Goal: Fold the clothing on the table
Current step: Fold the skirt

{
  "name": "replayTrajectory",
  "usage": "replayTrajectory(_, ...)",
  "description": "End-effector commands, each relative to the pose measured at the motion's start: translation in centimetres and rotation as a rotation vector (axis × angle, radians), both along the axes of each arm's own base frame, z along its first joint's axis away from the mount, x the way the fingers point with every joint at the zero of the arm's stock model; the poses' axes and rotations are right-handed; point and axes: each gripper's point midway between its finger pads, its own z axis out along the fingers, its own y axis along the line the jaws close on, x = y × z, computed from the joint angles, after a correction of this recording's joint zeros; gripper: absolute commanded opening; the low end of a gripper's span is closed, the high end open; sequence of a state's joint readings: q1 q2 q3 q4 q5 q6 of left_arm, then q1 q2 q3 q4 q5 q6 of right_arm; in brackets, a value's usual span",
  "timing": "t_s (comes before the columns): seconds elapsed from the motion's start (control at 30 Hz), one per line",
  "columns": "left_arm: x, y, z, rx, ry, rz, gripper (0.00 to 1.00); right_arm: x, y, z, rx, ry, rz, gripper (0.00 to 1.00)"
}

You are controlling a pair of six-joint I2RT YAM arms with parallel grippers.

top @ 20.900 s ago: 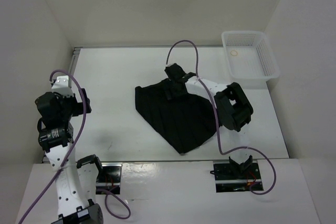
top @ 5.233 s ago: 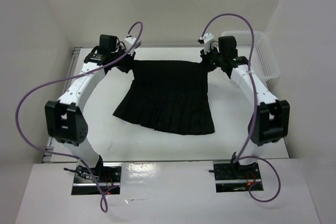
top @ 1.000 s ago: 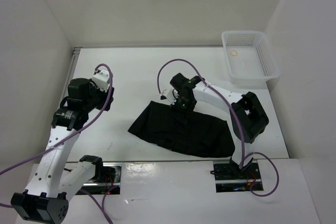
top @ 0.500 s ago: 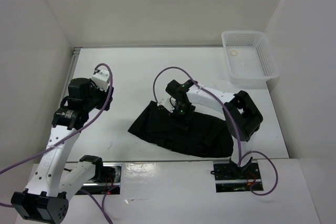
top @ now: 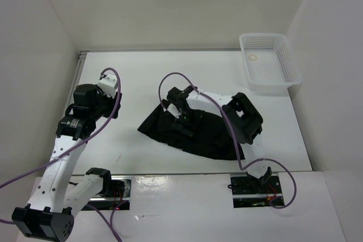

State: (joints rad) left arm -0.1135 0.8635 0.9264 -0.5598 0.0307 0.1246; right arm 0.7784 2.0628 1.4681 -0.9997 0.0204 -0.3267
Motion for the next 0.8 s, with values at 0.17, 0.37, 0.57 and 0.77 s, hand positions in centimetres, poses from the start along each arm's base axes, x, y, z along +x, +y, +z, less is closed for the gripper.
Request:
replayTrajectory(0.17,0.6,1.1,1.3,-0.011,-0.062,0.087,0.63,10.1,9.5,-0.6,0.256,-0.298,0.021,0.98)
replayTrajectory(0.37,0.6,1.2,1.3,-0.014,-0.062,0.099,0.63,10.7,14.1,0.1,0.324,-0.348,0.179,0.98)
replayTrajectory(0.57,0.6,1.4,1.3,-0.010,-0.063,0.107,0.65,10.6,16.4,5.1,0.430,-0.376,0.249,0.98)
replayTrajectory(0.77,1.2,0.3,-0.3,-0.014,-0.005,0.044,0.65,6.3,13.9,17.0,0.626,-0.454,0.249,0.98)
